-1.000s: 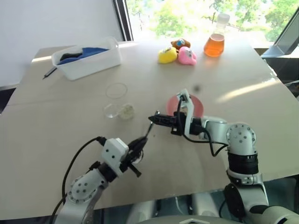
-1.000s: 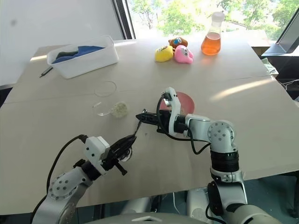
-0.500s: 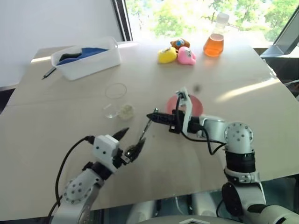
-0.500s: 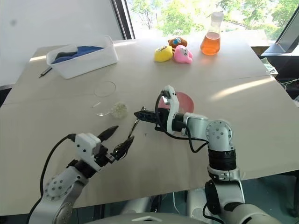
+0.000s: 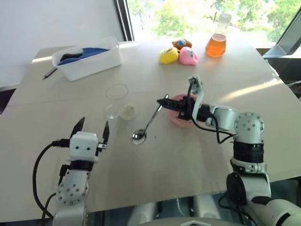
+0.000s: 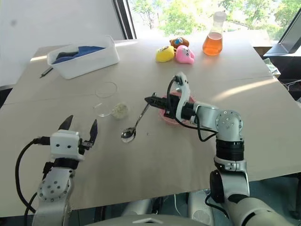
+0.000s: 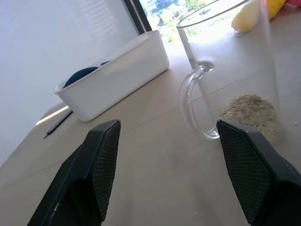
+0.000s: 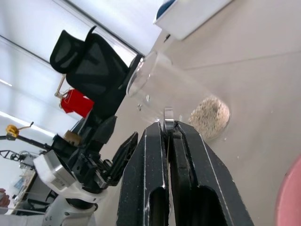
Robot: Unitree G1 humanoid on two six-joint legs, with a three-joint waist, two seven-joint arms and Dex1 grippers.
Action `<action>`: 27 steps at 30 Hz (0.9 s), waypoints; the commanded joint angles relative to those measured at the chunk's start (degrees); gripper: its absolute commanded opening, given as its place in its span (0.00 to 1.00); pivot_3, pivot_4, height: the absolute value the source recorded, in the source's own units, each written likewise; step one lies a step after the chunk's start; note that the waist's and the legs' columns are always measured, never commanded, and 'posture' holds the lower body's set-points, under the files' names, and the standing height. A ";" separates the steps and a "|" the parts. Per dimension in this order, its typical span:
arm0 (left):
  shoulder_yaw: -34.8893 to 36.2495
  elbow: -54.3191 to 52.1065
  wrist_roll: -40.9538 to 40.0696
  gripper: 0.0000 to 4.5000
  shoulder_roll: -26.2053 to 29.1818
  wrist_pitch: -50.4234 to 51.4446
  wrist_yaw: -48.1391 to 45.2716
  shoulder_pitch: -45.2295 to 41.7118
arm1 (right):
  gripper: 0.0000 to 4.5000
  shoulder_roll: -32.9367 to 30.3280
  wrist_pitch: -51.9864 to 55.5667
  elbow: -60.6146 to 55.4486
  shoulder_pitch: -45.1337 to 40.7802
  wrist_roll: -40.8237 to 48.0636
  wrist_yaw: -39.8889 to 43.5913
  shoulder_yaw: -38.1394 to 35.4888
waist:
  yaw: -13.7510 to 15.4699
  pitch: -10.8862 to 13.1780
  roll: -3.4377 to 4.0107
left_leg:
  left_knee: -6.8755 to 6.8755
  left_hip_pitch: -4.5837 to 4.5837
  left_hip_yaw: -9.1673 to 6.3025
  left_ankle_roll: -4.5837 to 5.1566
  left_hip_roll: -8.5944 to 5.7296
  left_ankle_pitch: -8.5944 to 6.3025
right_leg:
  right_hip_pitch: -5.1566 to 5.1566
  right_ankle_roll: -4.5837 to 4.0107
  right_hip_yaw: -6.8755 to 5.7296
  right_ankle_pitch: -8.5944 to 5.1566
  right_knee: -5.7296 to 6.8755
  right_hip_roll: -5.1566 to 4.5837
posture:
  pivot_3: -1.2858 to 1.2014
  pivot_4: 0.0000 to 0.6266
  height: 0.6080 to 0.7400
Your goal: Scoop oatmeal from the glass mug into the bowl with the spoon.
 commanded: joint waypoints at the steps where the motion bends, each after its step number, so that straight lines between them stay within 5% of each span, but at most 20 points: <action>1: 0.31 1.98 0.53 0.76 0.88 -1.09 0.47 -1.98 | 0.00 -0.22 -1.32 -0.78 -2.06 1.17 0.63 -1.03 | -0.02 0.00 0.01 | 0.00 -0.04 0.00 0.00 0.00 0.00 | -0.04 0.00 0.00 0.00 0.01 0.00 | 0.52 0.24 1.00; 27: -0.19 14.87 -4.89 0.76 4.37 -6.37 -4.34 -12.07 | 0.00 -4.67 -6.28 1.57 -7.99 -0.12 -0.99 -4.02 | -0.71 -0.02 0.00 | 0.40 -0.68 -0.01 -0.04 -0.06 0.05 | -0.65 0.00 -0.01 0.01 0.37 -0.07 | 0.52 0.24 1.00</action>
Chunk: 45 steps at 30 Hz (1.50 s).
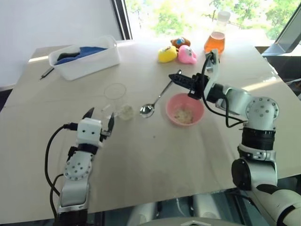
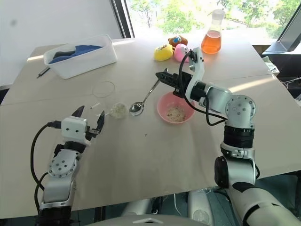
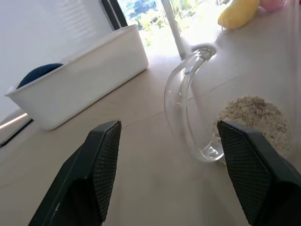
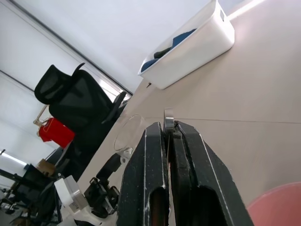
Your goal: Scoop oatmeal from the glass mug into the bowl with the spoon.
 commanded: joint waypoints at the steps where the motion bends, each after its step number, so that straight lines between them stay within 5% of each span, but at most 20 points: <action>1: 0.16 -0.02 0.21 0.76 0.14 -1.41 0.91 -1.23 | 0.00 -0.30 -1.22 -1.20 -1.72 0.39 0.37 -0.46 | -0.18 0.00 0.00 | 0.02 0.00 0.00 0.00 0.00 0.00 | 0.00 0.00 0.00 0.00 0.03 0.00 | 0.52 0.24 1.00; 5: 0.51 0.72 0.12 0.76 0.02 -1.50 1.71 -1.95 | 0.00 -0.23 -1.40 -1.22 -1.62 0.15 0.42 -0.30 | -0.60 0.00 0.00 | 0.23 -0.06 0.00 0.00 -0.03 0.00 | -0.04 0.00 0.01 0.00 0.20 -0.02 | 0.52 0.24 1.00; 7: 0.49 1.01 0.03 0.65 0.05 -1.34 1.86 -2.12 | 0.00 -0.13 -1.50 -1.26 -1.55 0.01 0.37 -0.26 | -0.70 0.00 0.00 | 0.32 -0.06 0.00 0.00 -0.06 0.00 | -0.04 0.00 0.02 0.00 0.29 -0.05 | 0.52 0.24 1.00; 14: -0.15 1.93 0.12 0.00 -0.17 -0.57 2.29 -3.31 | 0.00 0.20 -1.81 -1.46 -1.23 -0.45 0.31 -0.08 | -0.71 -0.07 -0.02 | 0.45 -0.04 0.01 0.00 -0.07 0.00 | -0.05 0.00 0.05 0.00 0.49 -0.06 | 0.52 0.24 1.00; 26: -0.29 2.45 -0.87 0.00 -0.85 2.51 2.53 -5.51 | 0.00 0.20 -2.75 -1.84 -1.82 -1.21 0.39 0.09 | -0.83 -0.09 0.03 | 0.48 -0.02 0.13 0.01 -0.09 0.00 | -0.11 0.00 0.18 -0.01 0.61 -0.07 | 0.52 0.24 1.00; 37: -2.04 -0.12 -6.12 0.00 -0.57 7.96 -2.33 -10.08 | 0.00 5.09 -6.52 -2.23 -12.55 0.34 -0.51 0.55 | -0.78 -0.09 0.03 | 0.50 -0.05 0.12 0.01 -0.11 0.01 | -0.13 0.00 0.15 -0.01 0.63 -0.08 | 0.52 0.24 1.00; 41: -2.50 0.10 -7.12 0.00 -0.22 9.51 -3.50 -11.29 | 0.00 5.24 -8.77 -1.55 -13.49 -2.82 2.55 3.75 | -0.90 -0.09 0.02 | 0.52 -0.06 0.11 0.01 -0.17 0.01 | -0.13 0.00 0.02 -0.01 0.60 -0.14 | 0.52 0.24 1.00; 45: -2.82 -0.36 -6.25 0.00 1.31 11.42 -3.96 -12.91 | 0.00 -1.06 -13.60 -3.36 -11.19 -14.43 10.72 15.26 | -0.87 -0.10 0.02 | 0.52 -0.06 0.10 0.01 -0.17 0.01 | -0.15 0.00 -0.01 -0.01 0.62 -0.13 | 0.52 0.24 1.00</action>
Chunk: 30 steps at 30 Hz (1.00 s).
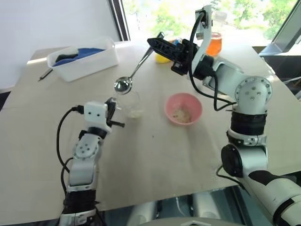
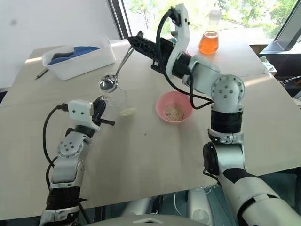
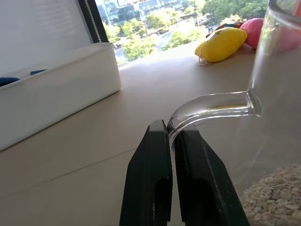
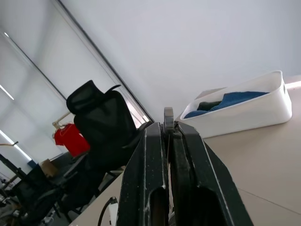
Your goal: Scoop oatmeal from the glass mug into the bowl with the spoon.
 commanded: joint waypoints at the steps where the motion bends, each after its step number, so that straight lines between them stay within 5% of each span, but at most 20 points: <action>1: -0.12 -2.10 0.33 0.00 1.69 1.50 -0.44 -1.75 | 0.00 -4.45 -5.38 -3.28 1.27 -8.99 7.61 8.60 | -0.03 0.00 -0.01 | 0.00 0.00 0.00 0.00 0.00 0.00 | 0.01 0.00 -0.01 0.00 0.00 0.00 | 0.52 0.24 1.00; 9: -1.28 -2.26 1.19 0.00 3.65 1.42 -1.98 -2.89 | 0.00 -6.99 -14.84 -2.42 1.99 -22.86 15.54 20.28 | -0.15 0.00 -0.01 | 0.00 -0.06 0.04 0.00 0.01 0.00 | -0.12 0.00 0.01 0.00 0.03 -0.01 | 0.52 0.24 1.00; 18: -2.91 -1.50 2.05 0.00 4.18 0.91 -2.91 -3.29 | 0.00 -4.18 -15.59 -0.68 3.99 -28.96 18.85 24.51 | -0.08 0.00 -0.01 | 0.01 -0.07 0.03 -0.01 0.00 0.00 | -0.12 0.00 -0.02 0.00 0.01 -0.02 | 0.52 0.24 1.00; 30: -4.03 -0.58 3.29 0.00 3.43 -0.12 -3.00 -2.56 | 0.00 3.66 4.71 -0.24 1.45 -18.02 8.74 5.89 | -0.04 0.00 -0.01 | 0.01 -0.06 0.01 -0.01 0.00 0.00 | -0.11 0.00 -0.02 0.00 0.03 -0.01 | 0.52 0.24 1.00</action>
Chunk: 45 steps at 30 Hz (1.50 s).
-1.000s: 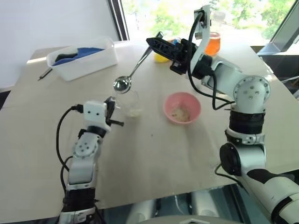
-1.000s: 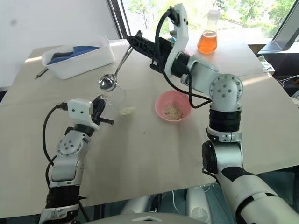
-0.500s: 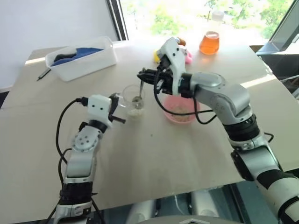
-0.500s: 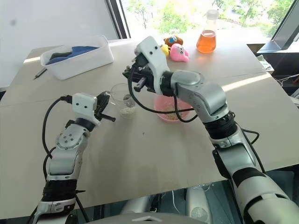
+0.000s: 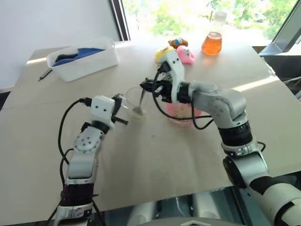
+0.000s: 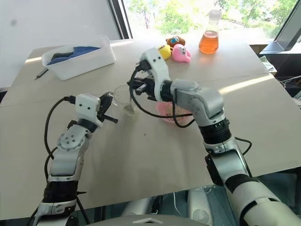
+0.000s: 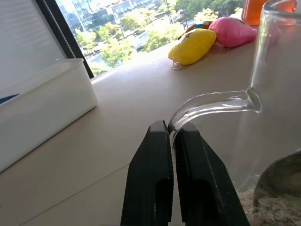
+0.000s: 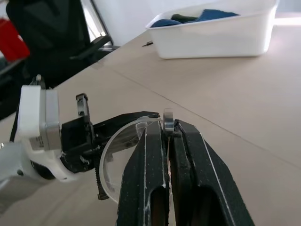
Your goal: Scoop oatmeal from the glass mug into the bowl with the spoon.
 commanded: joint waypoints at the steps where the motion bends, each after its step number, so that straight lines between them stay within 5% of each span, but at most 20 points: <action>1: -0.93 -0.42 0.79 0.00 -0.08 -1.07 -0.03 0.42 | 0.00 0.82 3.52 -0.90 -3.80 3.72 -1.84 -5.61 | -0.02 0.00 0.00 | 0.00 0.00 0.00 0.00 0.00 0.00 | 0.00 0.00 0.00 0.00 0.00 0.00 | 0.52 0.24 1.00; 26: -3.01 6.48 -0.72 0.00 -4.09 -3.59 -1.24 -3.72 | 0.00 3.60 26.31 2.29 -9.17 16.10 -24.08 -35.38 | 0.23 -0.03 0.01 | 0.02 0.00 0.01 0.01 -0.06 0.01 | 0.01 0.00 0.00 0.00 0.06 -0.09 | 0.52 0.24 1.00; 45: -5.03 12.82 -0.06 0.00 -4.76 -9.04 -3.02 -7.56 | 0.00 5.11 30.37 10.44 -18.11 18.39 -36.33 -53.23 | 0.15 -0.06 0.04 | 0.04 -0.02 0.03 0.03 -0.08 0.01 | 0.00 0.00 0.04 0.00 0.10 -0.10 | 0.52 0.24 1.00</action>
